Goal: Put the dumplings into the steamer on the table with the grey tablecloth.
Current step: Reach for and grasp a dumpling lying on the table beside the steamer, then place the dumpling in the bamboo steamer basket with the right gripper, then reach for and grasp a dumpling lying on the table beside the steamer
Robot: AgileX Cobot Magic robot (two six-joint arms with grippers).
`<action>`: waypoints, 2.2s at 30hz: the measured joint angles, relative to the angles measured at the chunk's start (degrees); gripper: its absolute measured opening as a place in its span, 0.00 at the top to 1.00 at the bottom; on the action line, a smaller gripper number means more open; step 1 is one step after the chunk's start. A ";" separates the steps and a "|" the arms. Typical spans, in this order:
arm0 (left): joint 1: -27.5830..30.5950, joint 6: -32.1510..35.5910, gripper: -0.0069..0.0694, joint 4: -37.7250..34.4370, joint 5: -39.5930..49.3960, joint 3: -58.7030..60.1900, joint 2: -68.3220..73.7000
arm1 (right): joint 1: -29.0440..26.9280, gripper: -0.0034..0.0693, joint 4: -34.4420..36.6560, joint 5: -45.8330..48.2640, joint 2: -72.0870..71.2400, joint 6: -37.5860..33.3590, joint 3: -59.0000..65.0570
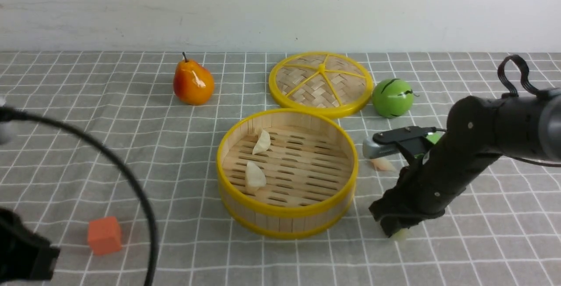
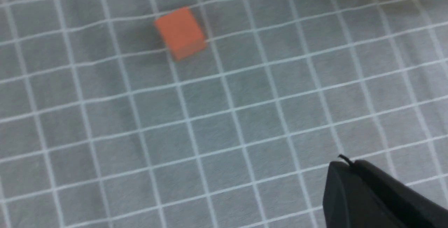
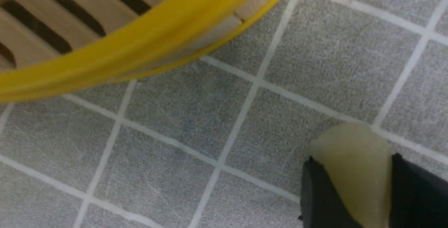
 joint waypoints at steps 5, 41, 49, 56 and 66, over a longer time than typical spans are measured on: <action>0.00 -9.26 0.93 9.37 -2.25 9.78 -9.98 | 0.09 0.62 -1.32 5.39 -1.27 -0.37 -4.19; 0.00 -21.47 0.93 19.46 -17.87 24.12 -32.18 | -0.88 0.18 1.05 1.91 2.77 -6.17 -24.79; 0.00 -21.55 0.93 19.46 -18.13 24.19 -32.18 | -6.26 0.30 0.60 1.83 12.78 -7.69 -24.68; 0.00 -21.61 0.93 19.46 -18.98 24.62 -32.18 | -6.44 0.61 0.60 0.37 15.44 -8.44 -24.68; 0.00 -21.61 0.92 19.46 -19.16 24.62 -32.18 | -6.44 0.74 0.60 2.02 13.00 -9.38 -24.86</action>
